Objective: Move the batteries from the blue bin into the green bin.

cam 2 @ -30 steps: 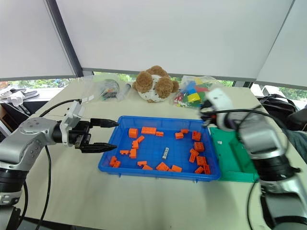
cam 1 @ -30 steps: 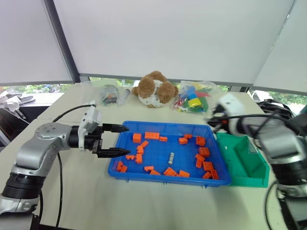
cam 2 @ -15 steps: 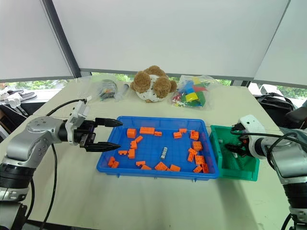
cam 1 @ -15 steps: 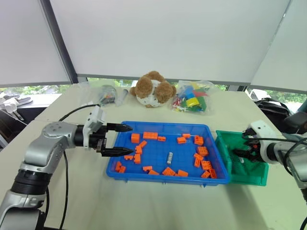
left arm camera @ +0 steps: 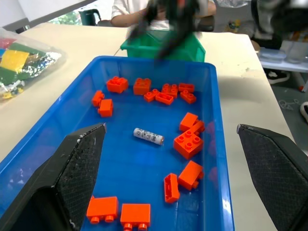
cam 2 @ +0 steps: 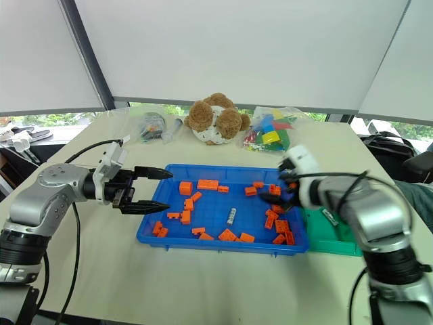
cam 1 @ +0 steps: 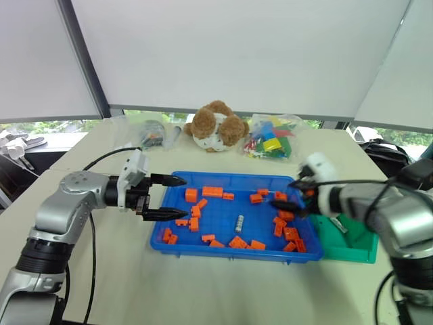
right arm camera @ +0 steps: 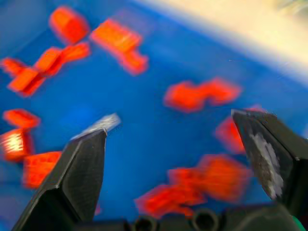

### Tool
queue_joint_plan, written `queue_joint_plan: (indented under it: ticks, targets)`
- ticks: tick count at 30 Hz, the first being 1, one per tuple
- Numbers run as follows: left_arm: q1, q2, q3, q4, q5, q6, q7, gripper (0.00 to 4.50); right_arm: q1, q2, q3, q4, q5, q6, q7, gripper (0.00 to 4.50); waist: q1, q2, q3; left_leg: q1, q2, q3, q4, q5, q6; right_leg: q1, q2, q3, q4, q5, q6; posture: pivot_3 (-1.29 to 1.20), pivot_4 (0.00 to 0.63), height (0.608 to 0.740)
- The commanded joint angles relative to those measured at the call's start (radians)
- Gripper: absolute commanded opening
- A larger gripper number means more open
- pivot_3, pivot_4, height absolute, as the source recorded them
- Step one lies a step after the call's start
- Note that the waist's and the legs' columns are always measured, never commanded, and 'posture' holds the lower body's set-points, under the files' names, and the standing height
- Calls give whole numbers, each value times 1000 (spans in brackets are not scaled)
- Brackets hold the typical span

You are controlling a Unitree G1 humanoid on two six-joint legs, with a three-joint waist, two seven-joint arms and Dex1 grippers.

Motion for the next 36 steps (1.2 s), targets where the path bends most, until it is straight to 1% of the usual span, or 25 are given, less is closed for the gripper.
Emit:
queue_joint_plan:
  ticks: [1,8,16,20,26,29,30,31,32,36]
  targets:
    - [-13,10,18,-25,-5,-4,4,4500,-11,99,11,-60,-30,96,-136,4483,1,0,0,-1,0,0,0,0,0,-1,0,0,0,0,0,0,150,740]
    - [5,15,23,-47,-9,4,15,4500,-18,293,-8,-54,-44,231,-285,4483,-1,0,0,-2,0,-1,0,0,0,-1,0,0,0,0,0,0,150,740]
    - [21,17,28,-66,-14,11,29,4500,-43,441,-9,-1,-88,265,-409,4483,-6,0,0,-2,0,-1,0,0,-1,-1,1,-1,1,0,0,0,150,740]
    - [28,16,28,-76,-19,15,38,4500,-40,464,16,27,-102,246,-437,4483,-5,0,0,-2,0,-1,0,0,-1,-2,1,-1,1,0,0,0,150,740]
    - [38,23,35,-88,-29,25,43,4500,-19,404,161,56,-130,171,-442,4483,-6,0,0,-2,0,-1,0,0,-1,-2,1,-1,1,0,0,0,150,740]
    - [40,26,38,-91,-32,27,45,4500,-6,413,188,77,-131,149,-439,4483,-7,0,0,-2,0,-2,0,0,-1,-2,1,-1,1,0,0,0,150,740]
    - [43,27,39,-92,-32,27,46,4500,-1,418,185,85,-131,145,-439,3964,-8,-1,0,-2,0,-2,0,0,-1,-1,1,-1,1,0,0,0,150,740]
    - [44,27,40,-93,-33,27,46,4500,2,420,184,91,-131,142,-439,3620,-8,-1,0,-2,0,-2,0,0,-1,-1,1,-1,1,0,0,0,150,740]
    - [46,28,40,-94,-33,26,47,4500,5,419,186,94,-131,138,-437,3145,-8,-1,0,-1,0,-2,0,0,-1,-1,1,-1,1,0,0,0,150,740]
    - [50,29,42,-93,-32,21,48,4500,12,419,187,85,-125,144,-433,1135,-7,-2,-1,-1,0,-2,0,0,-1,-1,1,-1,1,0,0,0,150,740]
